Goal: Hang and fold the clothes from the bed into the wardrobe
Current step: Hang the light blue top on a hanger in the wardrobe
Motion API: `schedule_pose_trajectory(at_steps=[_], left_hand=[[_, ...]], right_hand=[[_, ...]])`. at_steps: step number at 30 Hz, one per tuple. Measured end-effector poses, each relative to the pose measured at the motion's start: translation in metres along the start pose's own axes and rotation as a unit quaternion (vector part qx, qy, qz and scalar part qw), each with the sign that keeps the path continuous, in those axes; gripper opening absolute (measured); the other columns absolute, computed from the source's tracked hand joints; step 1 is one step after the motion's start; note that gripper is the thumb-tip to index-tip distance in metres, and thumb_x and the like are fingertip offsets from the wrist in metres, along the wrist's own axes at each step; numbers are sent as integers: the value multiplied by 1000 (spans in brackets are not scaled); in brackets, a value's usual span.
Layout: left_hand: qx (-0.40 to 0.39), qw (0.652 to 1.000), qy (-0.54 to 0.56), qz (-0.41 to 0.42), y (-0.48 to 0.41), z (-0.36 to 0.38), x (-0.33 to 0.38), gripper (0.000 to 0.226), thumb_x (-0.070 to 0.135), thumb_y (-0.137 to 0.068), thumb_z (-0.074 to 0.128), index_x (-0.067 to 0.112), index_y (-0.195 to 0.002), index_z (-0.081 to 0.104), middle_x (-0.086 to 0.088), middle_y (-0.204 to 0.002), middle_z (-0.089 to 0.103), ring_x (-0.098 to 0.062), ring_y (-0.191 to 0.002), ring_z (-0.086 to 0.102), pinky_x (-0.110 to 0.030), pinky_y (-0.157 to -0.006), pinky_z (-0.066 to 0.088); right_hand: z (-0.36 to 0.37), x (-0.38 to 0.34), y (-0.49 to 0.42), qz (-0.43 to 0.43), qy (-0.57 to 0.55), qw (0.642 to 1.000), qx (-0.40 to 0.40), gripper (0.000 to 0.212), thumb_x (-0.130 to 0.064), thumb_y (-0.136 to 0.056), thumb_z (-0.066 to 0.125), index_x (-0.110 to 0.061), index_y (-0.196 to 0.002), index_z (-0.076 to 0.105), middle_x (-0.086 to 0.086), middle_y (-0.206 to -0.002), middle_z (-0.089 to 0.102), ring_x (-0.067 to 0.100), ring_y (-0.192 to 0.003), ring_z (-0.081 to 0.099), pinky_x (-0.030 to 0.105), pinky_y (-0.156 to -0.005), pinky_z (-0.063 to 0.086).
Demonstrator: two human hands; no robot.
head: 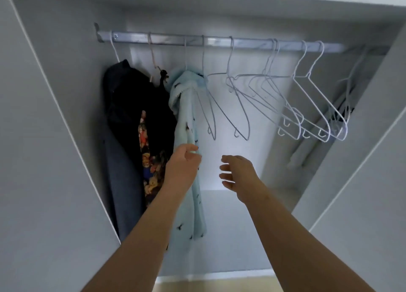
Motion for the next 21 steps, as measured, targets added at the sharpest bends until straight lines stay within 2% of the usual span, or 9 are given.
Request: schedule_pose_trajectory(at_steps=[3, 5, 8, 15, 21], left_hand=[[-34, 998, 4, -56, 48, 26, -23, 13, 12, -91, 52, 22, -98, 57, 1, -89, 59, -11, -76, 55, -18, -63, 43], [-51, 995, 5, -91, 78, 37, -37, 12, 11, -90, 54, 23, -91, 57, -1, -89, 61, -11, -76, 58, -22, -66, 43], [-77, 987, 5, -140, 124, 50, -57, 15, 10, -90, 55, 23, -84, 57, 0, -85, 61, -9, -70, 58, -23, -66, 44], [-168, 961, -44, -216, 222, 55, -99, 14, 11, -90, 53, 23, -83, 57, -2, -86, 63, -11, -71, 59, -24, -65, 43], [-228, 935, -78, -262, 285, 34, -137, 14, 10, -88, 54, 22, -81, 57, -1, -82, 61, -9, -63, 56, -22, -59, 40]], right_hand=[[-36, 37, 34, 44, 3, 999, 12, 5, -18, -91, 55, -13, -89, 55, 3, -74, 55, 15, -58, 50, 22, -53, 42], [-53, 59, 56, 66, 3, 998, 16, 5, -17, -91, 54, -13, -87, 55, 3, -71, 55, 14, -57, 49, 22, -53, 41], [-77, 97, 87, 95, 1, 995, 31, 6, -17, -92, 53, -13, -87, 55, 4, -71, 55, 15, -58, 50, 22, -54, 42], [-111, 189, 170, 201, -45, 975, 81, 10, -12, -90, 51, -13, -80, 52, 4, -67, 51, 15, -53, 43, 22, -54, 35], [-105, 256, 239, 239, -107, 954, 146, 11, -7, -90, 48, -12, -81, 46, 4, -60, 42, 14, -45, 32, 16, -44, 25]])
Point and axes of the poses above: each hand's wrist, its own y-axis away from the middle knuckle, its own z-axis out of the palm, x = y × z, the point moved 1 cm from there along -y, towards the middle knuckle
